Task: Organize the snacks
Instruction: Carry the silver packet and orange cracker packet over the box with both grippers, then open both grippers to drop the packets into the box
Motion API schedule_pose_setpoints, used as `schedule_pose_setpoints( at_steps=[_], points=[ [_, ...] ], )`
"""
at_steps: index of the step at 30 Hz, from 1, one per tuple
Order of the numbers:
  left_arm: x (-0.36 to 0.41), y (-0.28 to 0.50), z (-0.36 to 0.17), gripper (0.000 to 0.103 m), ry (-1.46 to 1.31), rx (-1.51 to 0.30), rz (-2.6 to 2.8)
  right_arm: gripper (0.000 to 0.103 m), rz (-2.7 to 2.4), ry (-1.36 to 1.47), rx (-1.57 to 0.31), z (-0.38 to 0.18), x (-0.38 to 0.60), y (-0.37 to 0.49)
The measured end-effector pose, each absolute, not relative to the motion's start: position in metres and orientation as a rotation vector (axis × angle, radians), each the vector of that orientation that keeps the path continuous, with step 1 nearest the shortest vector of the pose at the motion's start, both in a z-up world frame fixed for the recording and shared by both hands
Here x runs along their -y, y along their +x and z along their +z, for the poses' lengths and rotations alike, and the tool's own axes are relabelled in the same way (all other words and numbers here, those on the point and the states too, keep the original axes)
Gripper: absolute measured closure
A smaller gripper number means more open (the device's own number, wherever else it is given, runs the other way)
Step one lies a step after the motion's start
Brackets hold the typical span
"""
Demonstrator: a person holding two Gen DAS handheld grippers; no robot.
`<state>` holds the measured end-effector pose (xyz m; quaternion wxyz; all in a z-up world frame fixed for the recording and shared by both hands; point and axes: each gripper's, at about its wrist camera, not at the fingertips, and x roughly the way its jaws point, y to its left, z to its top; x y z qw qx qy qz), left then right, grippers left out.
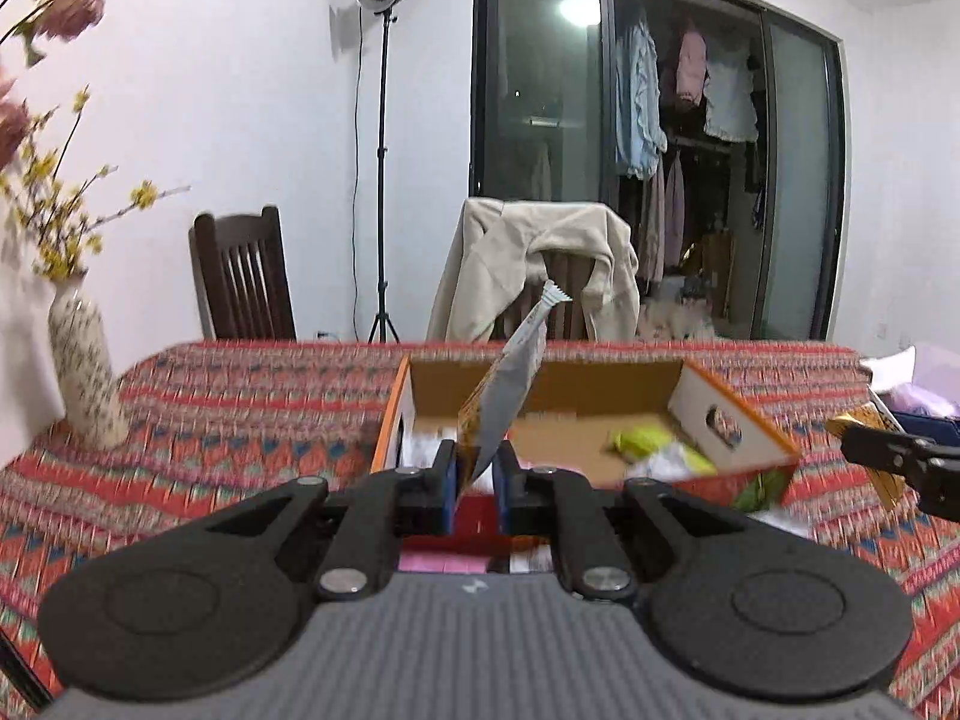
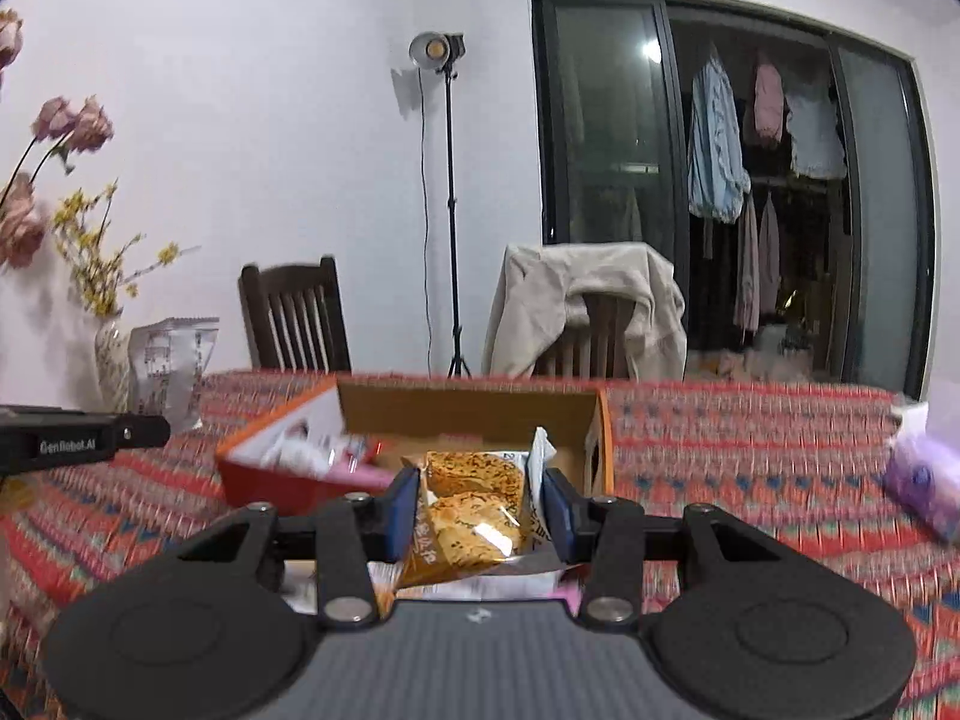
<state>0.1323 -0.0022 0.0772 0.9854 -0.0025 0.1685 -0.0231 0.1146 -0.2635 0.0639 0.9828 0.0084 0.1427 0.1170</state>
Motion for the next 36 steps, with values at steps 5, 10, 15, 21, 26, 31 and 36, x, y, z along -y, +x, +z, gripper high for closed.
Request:
schedule_pose_setpoints(
  at_steps=[5, 10, 15, 21, 26, 31, 36],
  points=[
    [0.009, 0.166, 0.092, 0.090, -0.027, -0.301, -0.043, 0.060, 0.226, 0.050, -0.263, 0.086, 0.260, 0.160],
    [0.020, 0.204, 0.097, 0.090, -0.028, -0.284, -0.025, 0.060, 0.212, 0.067, -0.255, 0.094, 0.253, 0.205],
    [0.024, 0.247, 0.092, 0.090, -0.056, -0.308, 0.010, 0.060, 0.193, 0.085, -0.277, 0.084, 0.248, 0.245],
    [0.027, 0.277, 0.063, 0.090, -0.066, -0.340, 0.033, 0.060, 0.198, 0.114, -0.296, 0.052, 0.252, 0.272],
    [0.024, 0.287, 0.048, 0.090, -0.052, -0.376, 0.038, 0.060, 0.210, 0.114, -0.345, 0.035, 0.253, 0.288],
    [0.021, 0.287, 0.040, 0.090, -0.052, -0.382, 0.030, 0.058, 0.196, 0.095, -0.360, 0.028, 0.250, 0.289],
    [0.011, 0.284, 0.040, 0.030, -0.095, -0.364, 0.034, 0.016, 0.210, 0.088, -0.363, 0.025, 0.250, 0.283]
  ],
)
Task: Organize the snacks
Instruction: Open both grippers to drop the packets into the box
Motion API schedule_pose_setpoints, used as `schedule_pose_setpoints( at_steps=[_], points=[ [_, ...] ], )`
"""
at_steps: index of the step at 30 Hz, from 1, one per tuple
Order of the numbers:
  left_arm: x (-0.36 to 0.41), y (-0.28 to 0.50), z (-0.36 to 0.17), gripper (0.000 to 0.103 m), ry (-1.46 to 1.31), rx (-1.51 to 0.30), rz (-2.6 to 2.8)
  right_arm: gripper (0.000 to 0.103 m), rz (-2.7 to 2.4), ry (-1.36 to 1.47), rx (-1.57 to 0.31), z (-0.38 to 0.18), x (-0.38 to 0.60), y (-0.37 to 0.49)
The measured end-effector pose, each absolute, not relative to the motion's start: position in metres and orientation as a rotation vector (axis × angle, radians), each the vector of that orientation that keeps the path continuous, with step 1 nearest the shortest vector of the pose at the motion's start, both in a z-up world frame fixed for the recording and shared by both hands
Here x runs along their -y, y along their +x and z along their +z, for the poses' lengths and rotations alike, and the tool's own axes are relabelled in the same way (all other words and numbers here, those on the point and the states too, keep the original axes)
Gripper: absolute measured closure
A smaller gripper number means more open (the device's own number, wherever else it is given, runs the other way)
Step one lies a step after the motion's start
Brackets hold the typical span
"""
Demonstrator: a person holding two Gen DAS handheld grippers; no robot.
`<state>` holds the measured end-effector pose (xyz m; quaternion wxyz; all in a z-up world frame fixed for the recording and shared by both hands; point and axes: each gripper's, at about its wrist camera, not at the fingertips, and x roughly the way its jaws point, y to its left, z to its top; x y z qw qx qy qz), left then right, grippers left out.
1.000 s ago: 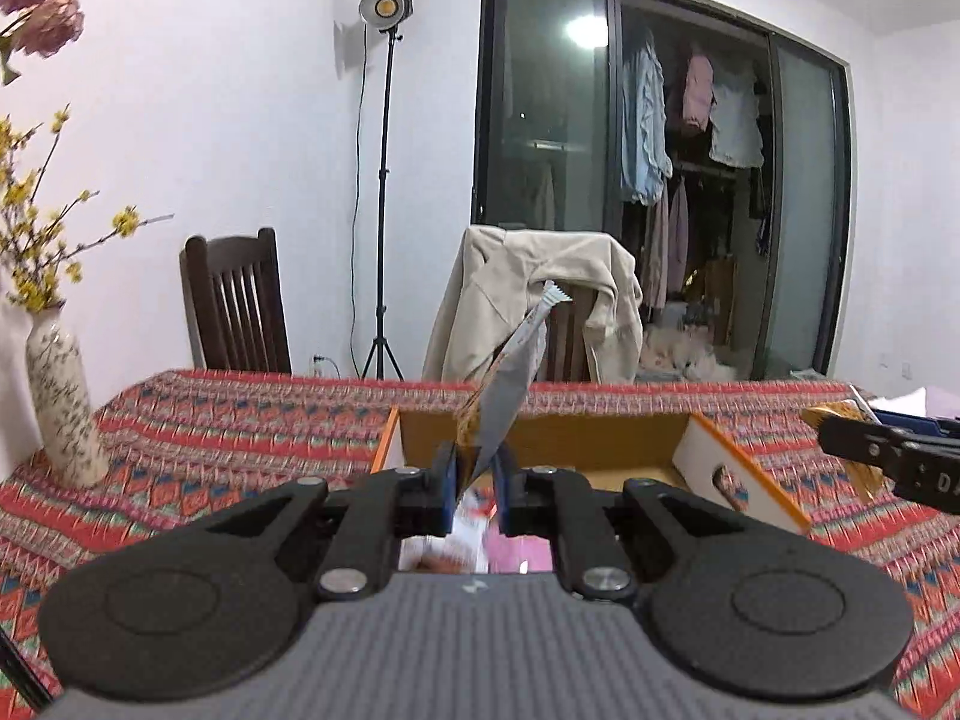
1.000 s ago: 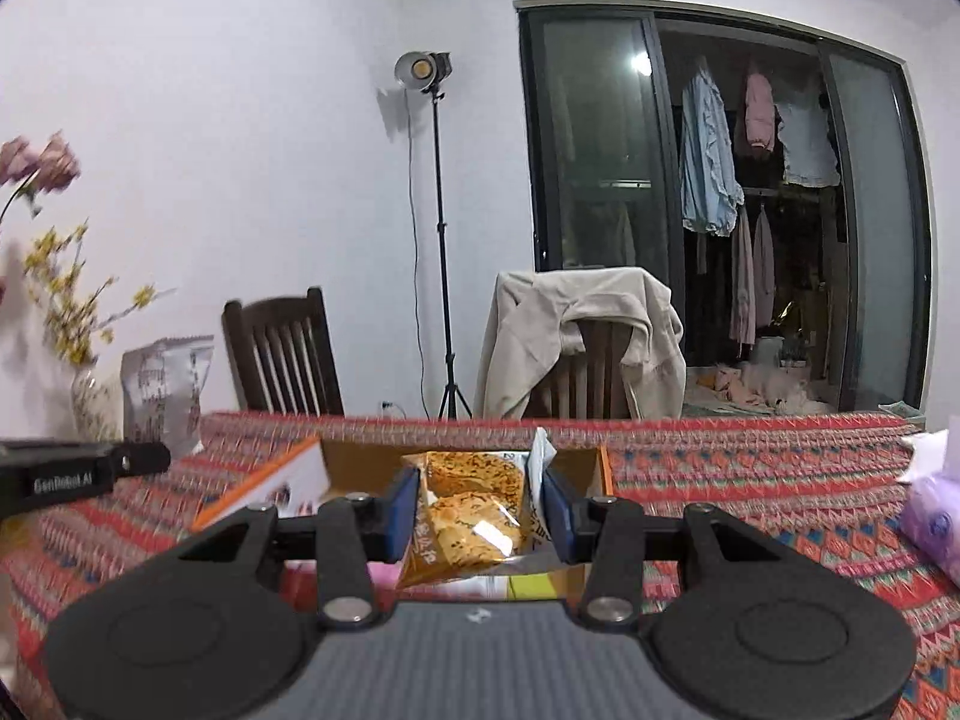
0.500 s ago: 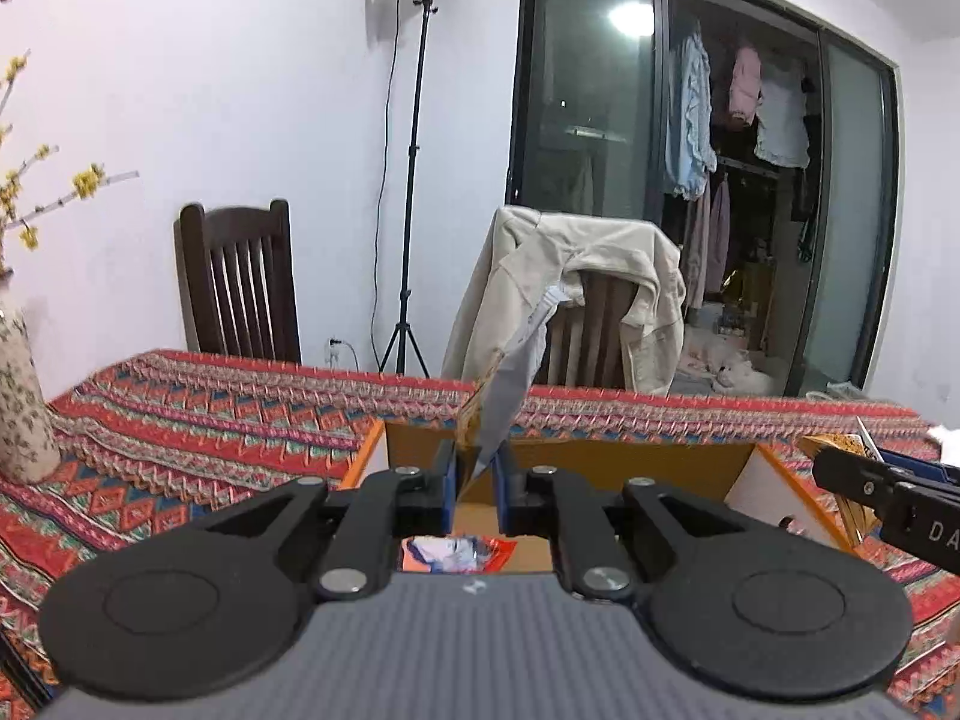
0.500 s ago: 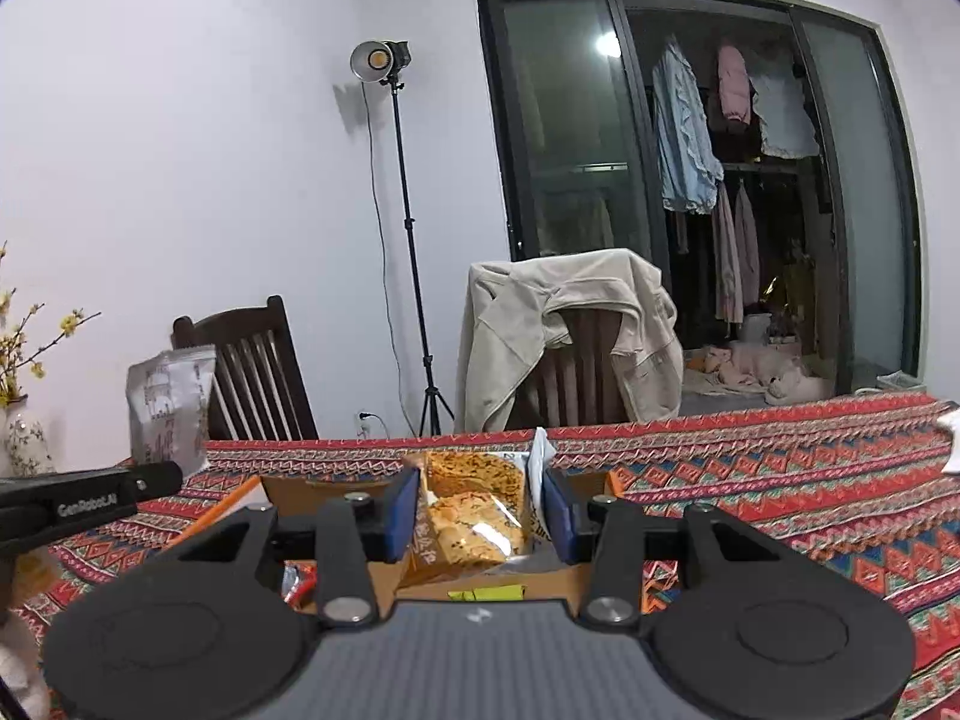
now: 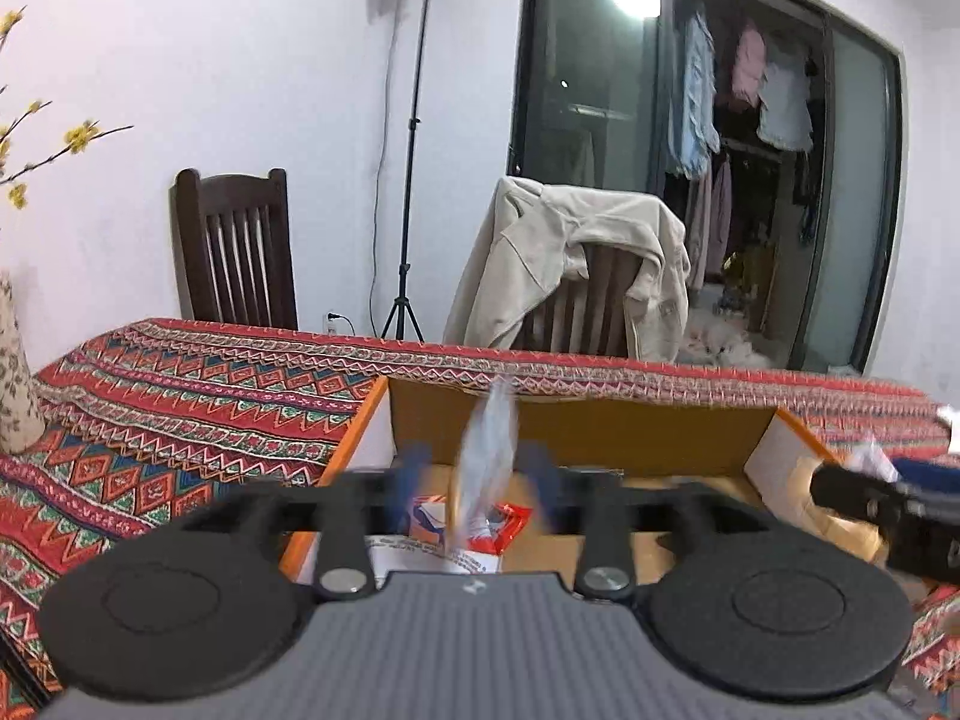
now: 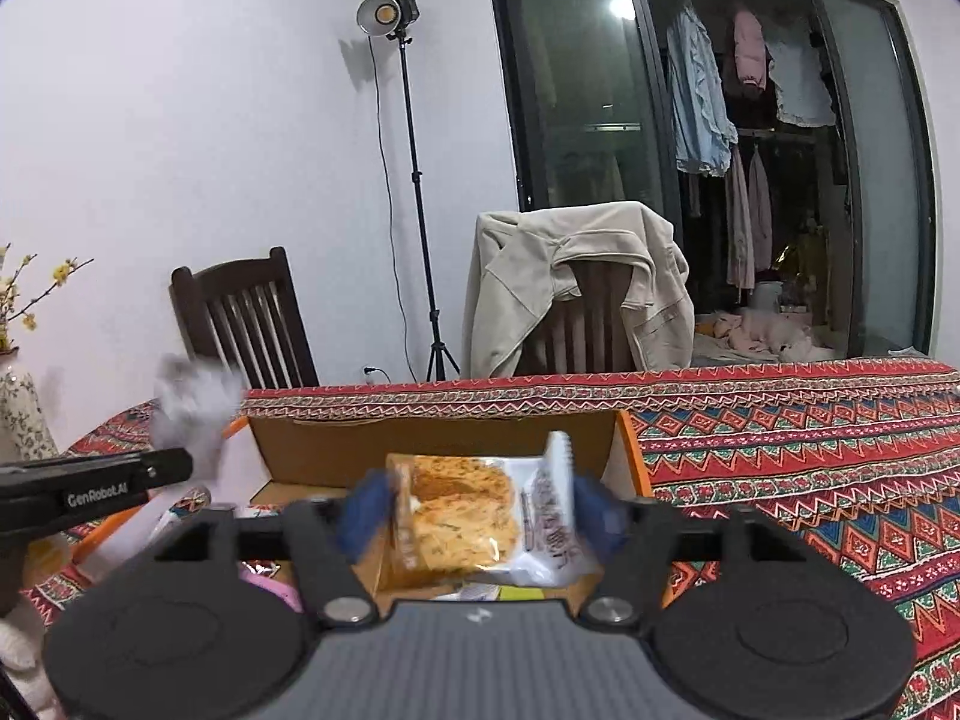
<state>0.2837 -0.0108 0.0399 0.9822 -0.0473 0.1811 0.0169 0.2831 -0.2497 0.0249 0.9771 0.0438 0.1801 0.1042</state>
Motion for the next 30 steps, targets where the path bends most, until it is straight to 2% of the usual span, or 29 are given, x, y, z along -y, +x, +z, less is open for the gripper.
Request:
schedule_pose_setpoints(
  at_steps=[1, 2, 18, 30],
  points=[
    [0.008, 0.282, 0.040, 0.004, -0.107, -0.350, 0.053, 0.006, 0.204, 0.084, -0.360, 0.025, 0.249, 0.282],
    [0.008, 0.279, 0.041, 0.000, -0.112, -0.331, 0.069, 0.002, 0.192, 0.078, -0.355, 0.024, 0.248, 0.280],
    [0.005, 0.272, 0.049, 0.000, -0.128, -0.311, 0.069, 0.000, 0.172, 0.055, -0.331, 0.031, 0.246, 0.266],
    [0.007, 0.227, 0.096, 0.000, -0.135, -0.246, 0.052, 0.000, 0.170, 0.045, -0.307, 0.075, 0.248, 0.229]
  ],
)
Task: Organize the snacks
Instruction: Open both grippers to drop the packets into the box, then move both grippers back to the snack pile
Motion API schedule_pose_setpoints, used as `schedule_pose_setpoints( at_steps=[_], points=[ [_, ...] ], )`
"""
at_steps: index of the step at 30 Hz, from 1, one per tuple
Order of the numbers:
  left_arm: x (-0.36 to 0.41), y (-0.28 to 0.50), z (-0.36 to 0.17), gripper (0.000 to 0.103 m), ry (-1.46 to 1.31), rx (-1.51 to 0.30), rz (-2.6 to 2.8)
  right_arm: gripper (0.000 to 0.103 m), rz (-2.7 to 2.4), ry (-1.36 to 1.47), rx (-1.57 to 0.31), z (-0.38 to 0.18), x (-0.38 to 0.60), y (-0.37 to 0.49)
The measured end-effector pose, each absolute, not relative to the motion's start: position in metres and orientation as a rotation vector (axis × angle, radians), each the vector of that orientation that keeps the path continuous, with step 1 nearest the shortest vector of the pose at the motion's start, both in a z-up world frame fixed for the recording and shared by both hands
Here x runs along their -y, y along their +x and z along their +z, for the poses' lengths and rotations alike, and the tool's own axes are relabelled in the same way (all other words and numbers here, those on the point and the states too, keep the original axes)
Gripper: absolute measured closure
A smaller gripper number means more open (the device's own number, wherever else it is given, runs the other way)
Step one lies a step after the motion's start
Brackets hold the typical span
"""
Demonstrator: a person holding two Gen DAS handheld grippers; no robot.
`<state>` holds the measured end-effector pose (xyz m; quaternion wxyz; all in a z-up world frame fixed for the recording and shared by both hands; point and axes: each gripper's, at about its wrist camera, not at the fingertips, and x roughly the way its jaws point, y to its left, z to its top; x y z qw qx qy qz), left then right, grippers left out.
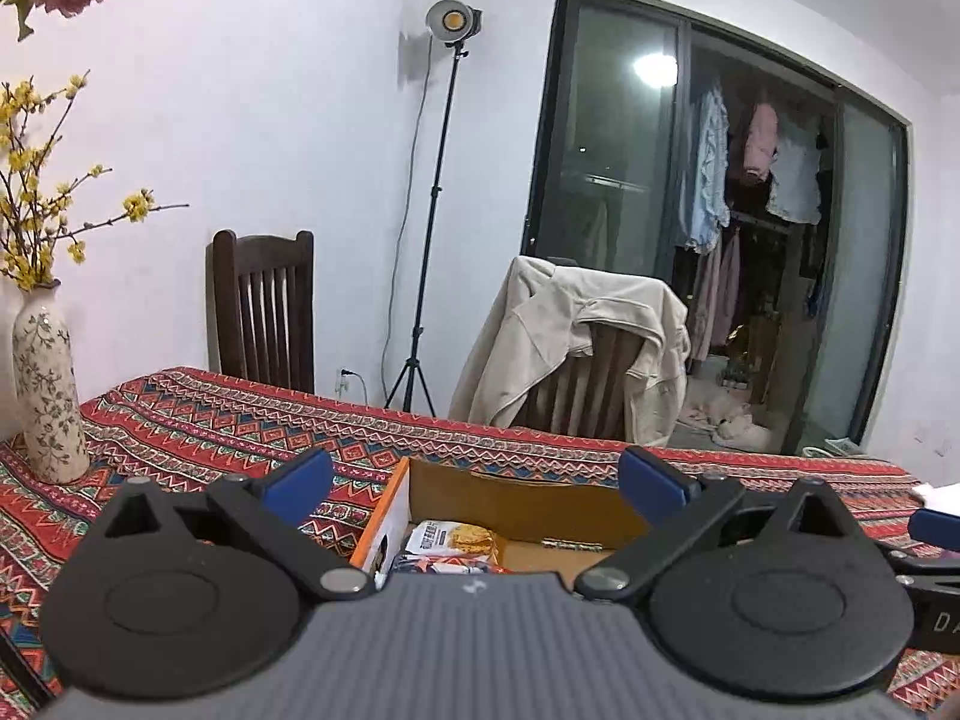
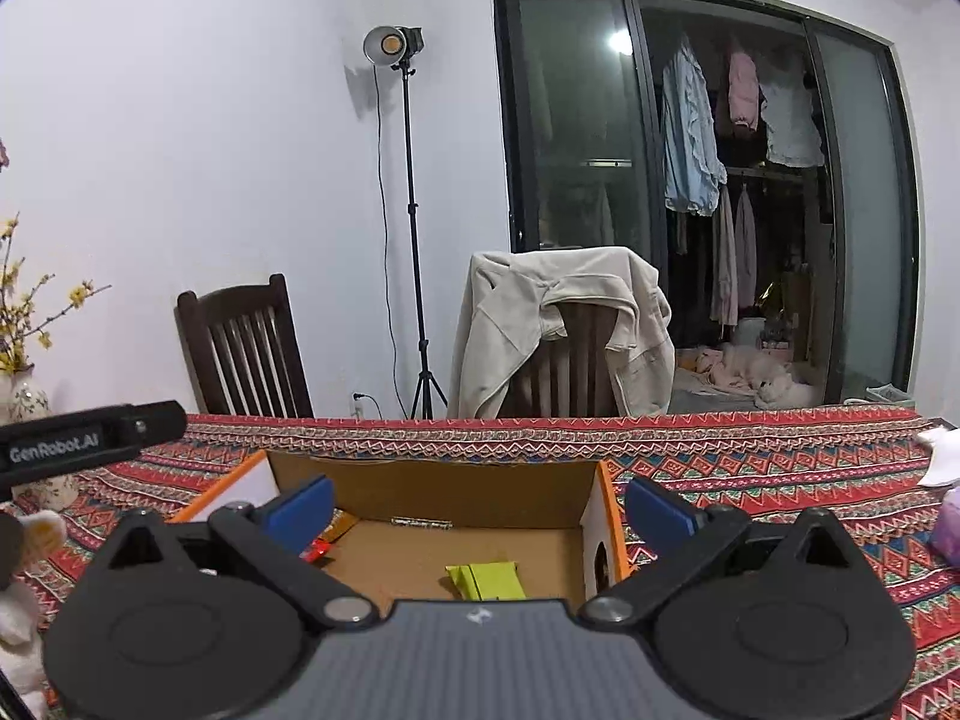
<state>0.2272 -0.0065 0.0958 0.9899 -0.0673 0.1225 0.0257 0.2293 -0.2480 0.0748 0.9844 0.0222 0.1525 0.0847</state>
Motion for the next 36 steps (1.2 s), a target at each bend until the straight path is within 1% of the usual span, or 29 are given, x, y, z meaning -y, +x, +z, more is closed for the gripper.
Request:
schedule_pose_setpoints(
  at_steps=[7, 12, 22, 30, 36],
  points=[
    [-0.002, 0.192, 0.098, 0.000, -0.121, -0.272, 0.032, 0.000, 0.163, 0.017, -0.323, 0.078, 0.247, 0.191],
    [-0.009, 0.164, 0.088, 0.000, -0.098, -0.298, 0.026, 0.000, 0.175, -0.014, -0.344, 0.069, 0.240, 0.160],
    [-0.027, 0.125, 0.060, 0.000, -0.076, -0.364, 0.051, 0.000, 0.204, -0.023, -0.424, 0.040, 0.224, 0.125],
    [-0.031, 0.103, 0.032, 0.000, -0.034, -0.438, 0.062, 0.000, 0.215, -0.051, -0.542, 0.005, 0.204, 0.108],
    [-0.034, 0.090, 0.018, 0.000, -0.063, -0.476, 0.077, 0.000, 0.161, -0.104, -0.626, -0.016, 0.182, 0.108]
  ],
)
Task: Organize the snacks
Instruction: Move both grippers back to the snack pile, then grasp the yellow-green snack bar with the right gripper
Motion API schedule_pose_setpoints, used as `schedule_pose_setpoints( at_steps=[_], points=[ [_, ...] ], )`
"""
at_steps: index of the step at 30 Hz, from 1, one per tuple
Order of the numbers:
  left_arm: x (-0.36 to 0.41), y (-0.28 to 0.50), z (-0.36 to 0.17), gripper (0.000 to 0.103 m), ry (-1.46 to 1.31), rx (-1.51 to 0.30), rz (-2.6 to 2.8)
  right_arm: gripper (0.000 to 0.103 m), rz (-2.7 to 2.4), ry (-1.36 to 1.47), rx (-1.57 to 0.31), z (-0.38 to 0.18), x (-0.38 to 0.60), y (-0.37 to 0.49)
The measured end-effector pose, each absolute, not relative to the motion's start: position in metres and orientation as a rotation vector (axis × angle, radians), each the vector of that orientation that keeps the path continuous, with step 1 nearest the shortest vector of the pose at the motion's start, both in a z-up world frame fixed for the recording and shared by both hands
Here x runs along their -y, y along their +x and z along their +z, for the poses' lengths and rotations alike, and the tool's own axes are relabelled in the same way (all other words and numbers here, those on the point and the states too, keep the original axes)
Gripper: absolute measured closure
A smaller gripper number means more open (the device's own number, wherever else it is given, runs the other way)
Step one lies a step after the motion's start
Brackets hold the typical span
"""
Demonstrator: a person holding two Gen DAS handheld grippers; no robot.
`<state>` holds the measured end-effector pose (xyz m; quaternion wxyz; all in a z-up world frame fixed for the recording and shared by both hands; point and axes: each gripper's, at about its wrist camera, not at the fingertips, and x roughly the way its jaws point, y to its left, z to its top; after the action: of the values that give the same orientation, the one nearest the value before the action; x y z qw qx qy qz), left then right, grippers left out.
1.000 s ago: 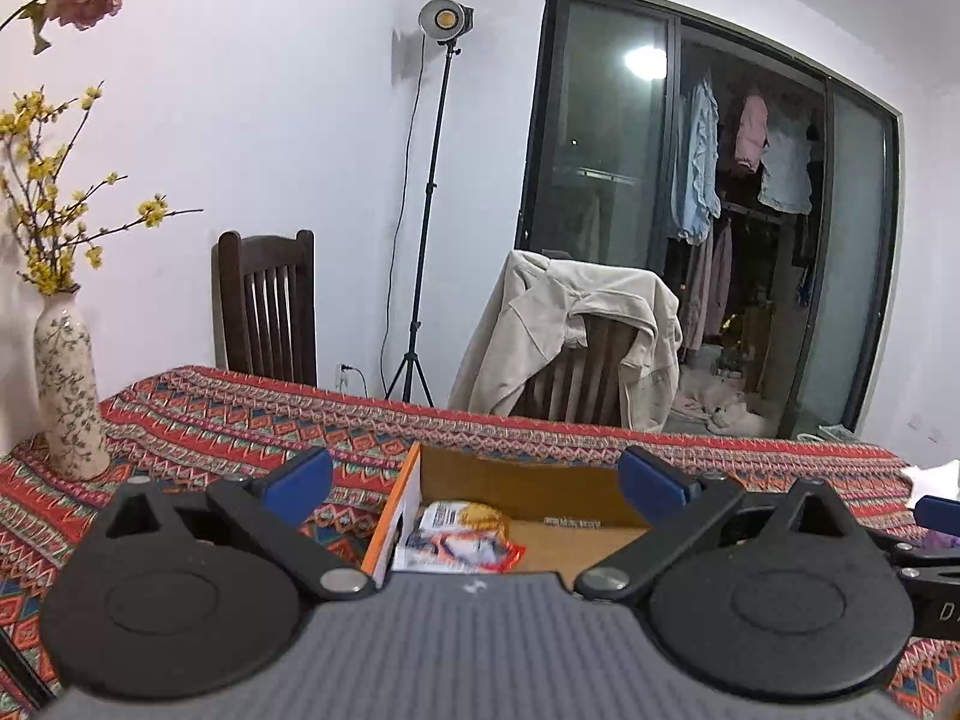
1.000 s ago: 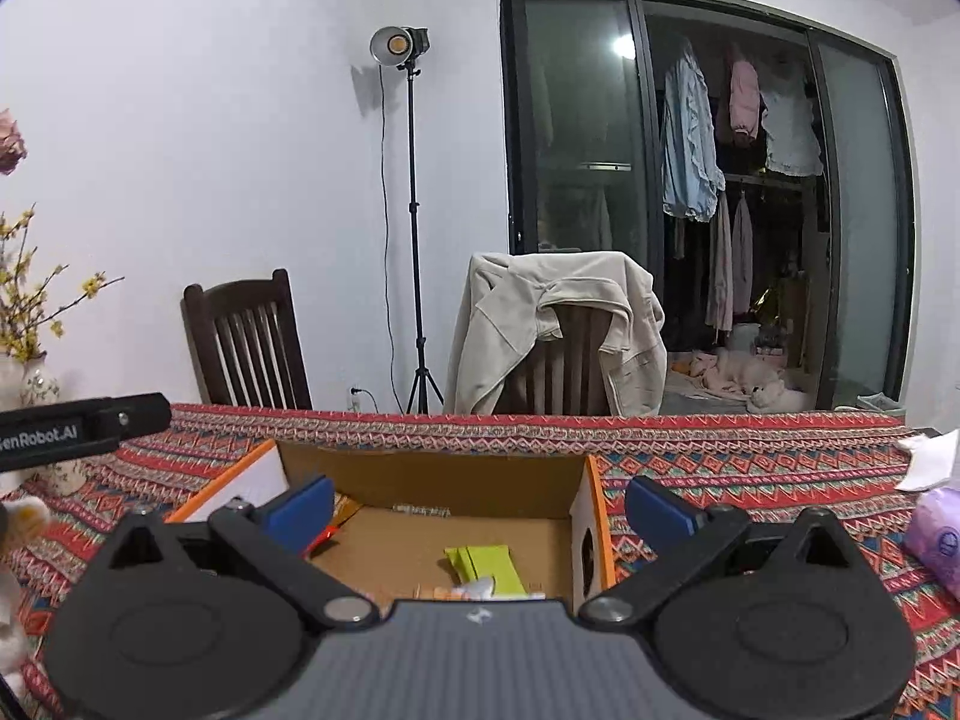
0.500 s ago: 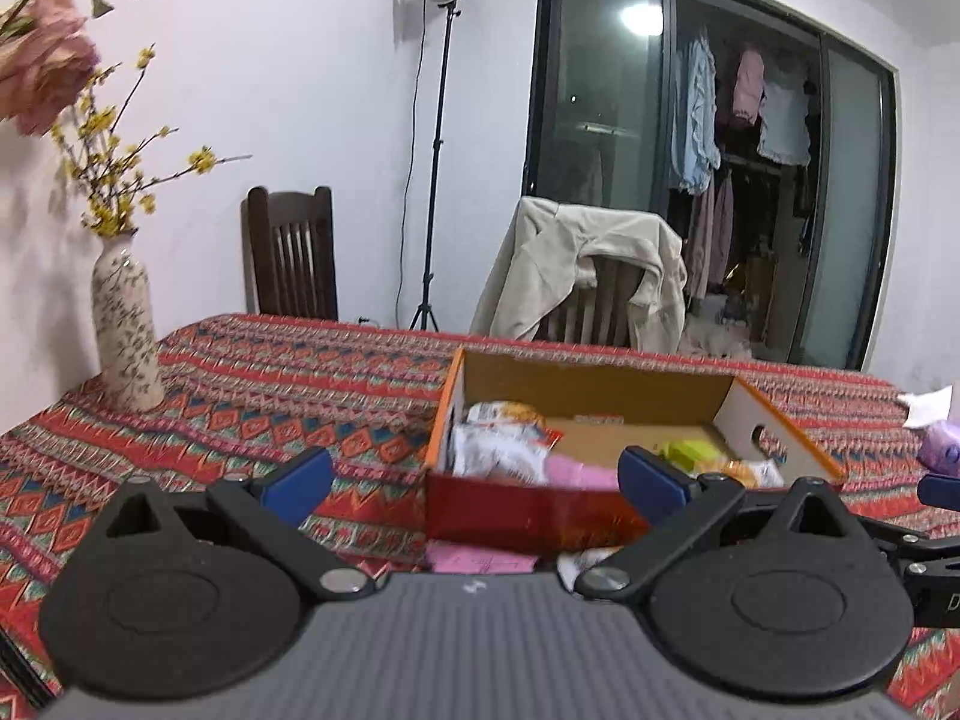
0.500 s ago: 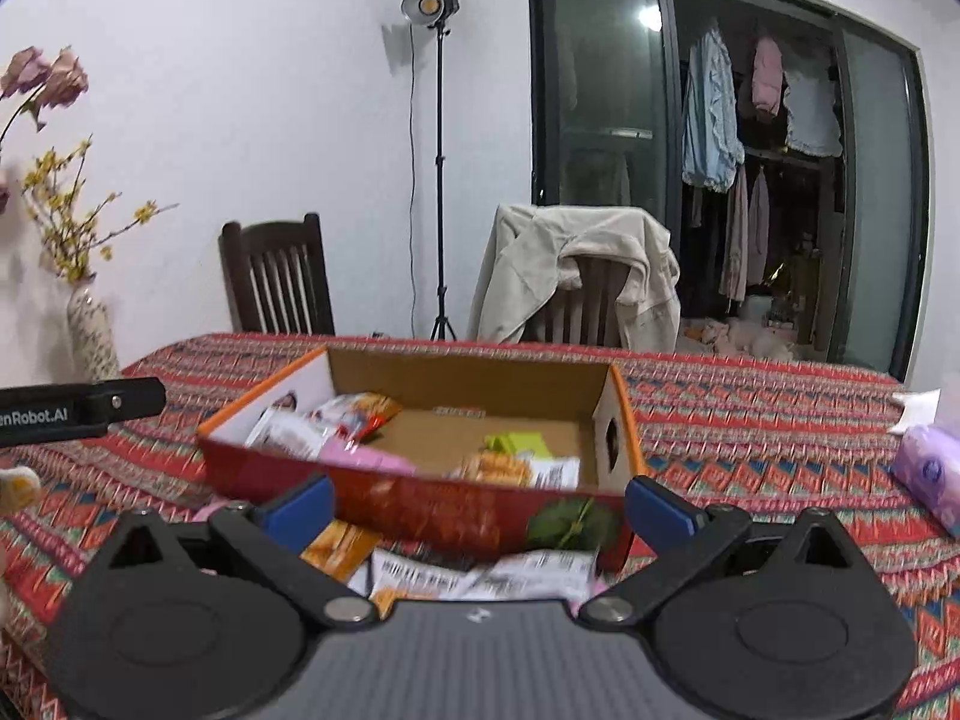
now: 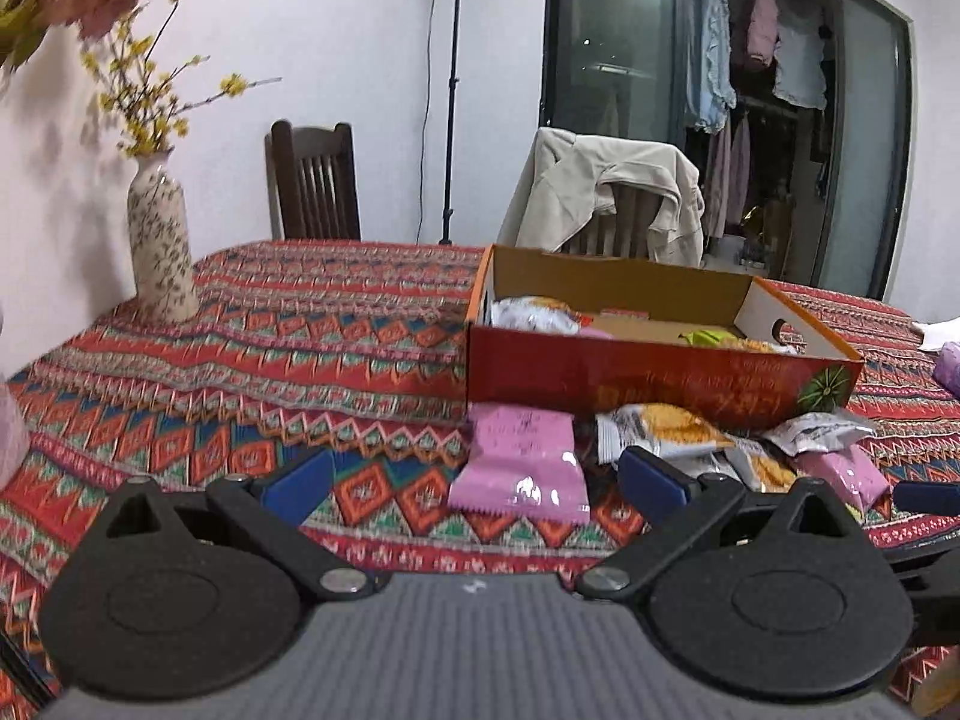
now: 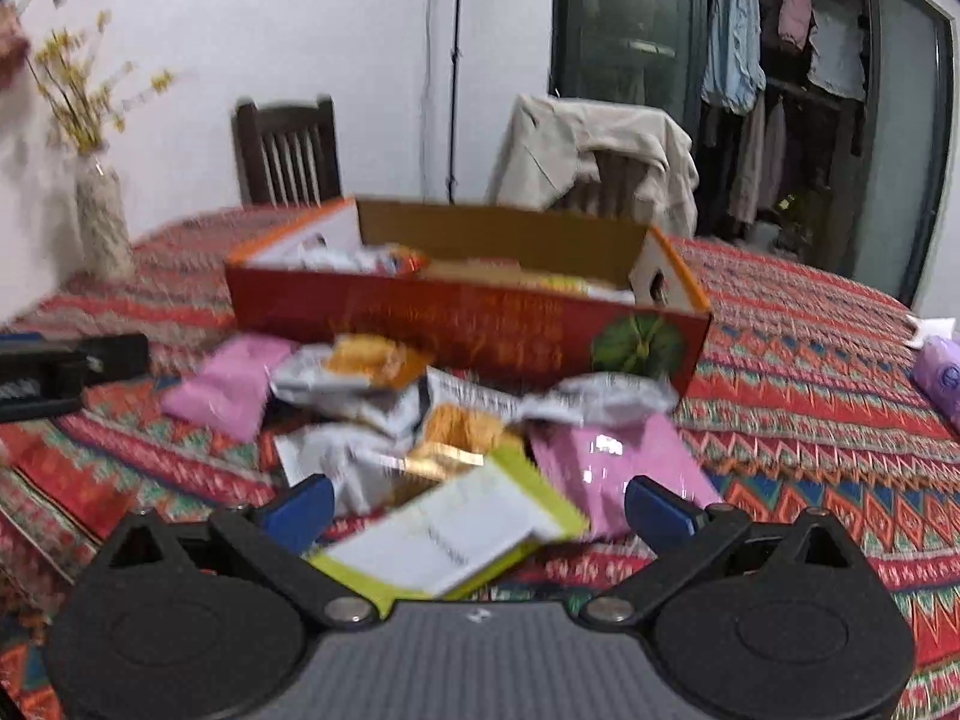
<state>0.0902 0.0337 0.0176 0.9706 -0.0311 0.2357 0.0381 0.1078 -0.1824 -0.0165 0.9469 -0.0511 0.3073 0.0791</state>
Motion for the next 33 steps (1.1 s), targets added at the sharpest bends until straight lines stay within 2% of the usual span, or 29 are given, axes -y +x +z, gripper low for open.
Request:
schedule_pose_setpoints(
  at_steps=[19, 23, 25, 26, 27, 28, 33],
  points=[
    [-0.031, 0.077, 0.005, 0.000, -0.112, -0.524, 0.069, 0.001, 0.191, -0.126, -0.692, -0.036, 0.206, 0.094],
    [-0.027, 0.078, 0.002, 0.000, -0.115, -0.538, 0.063, 0.016, 0.249, -0.069, -0.692, -0.036, 0.217, 0.088],
    [-0.026, 0.078, 0.001, 0.000, -0.113, -0.543, 0.061, 0.031, 0.268, -0.071, -0.677, -0.034, 0.218, 0.083],
    [-0.025, 0.078, 0.000, 0.000, -0.112, -0.545, 0.060, 0.049, 0.279, -0.074, -0.670, -0.033, 0.219, 0.081],
    [-0.025, 0.078, 0.000, 0.000, -0.111, -0.546, 0.060, 0.062, 0.277, -0.079, -0.666, -0.032, 0.218, 0.080],
    [-0.025, 0.078, 0.000, 0.000, -0.111, -0.548, 0.059, 0.066, 0.271, -0.086, -0.661, -0.031, 0.218, 0.078],
    [-0.023, 0.079, 0.000, 0.000, -0.107, -0.546, 0.061, 0.068, 0.250, -0.076, -0.620, -0.030, 0.224, 0.074]
  ],
)
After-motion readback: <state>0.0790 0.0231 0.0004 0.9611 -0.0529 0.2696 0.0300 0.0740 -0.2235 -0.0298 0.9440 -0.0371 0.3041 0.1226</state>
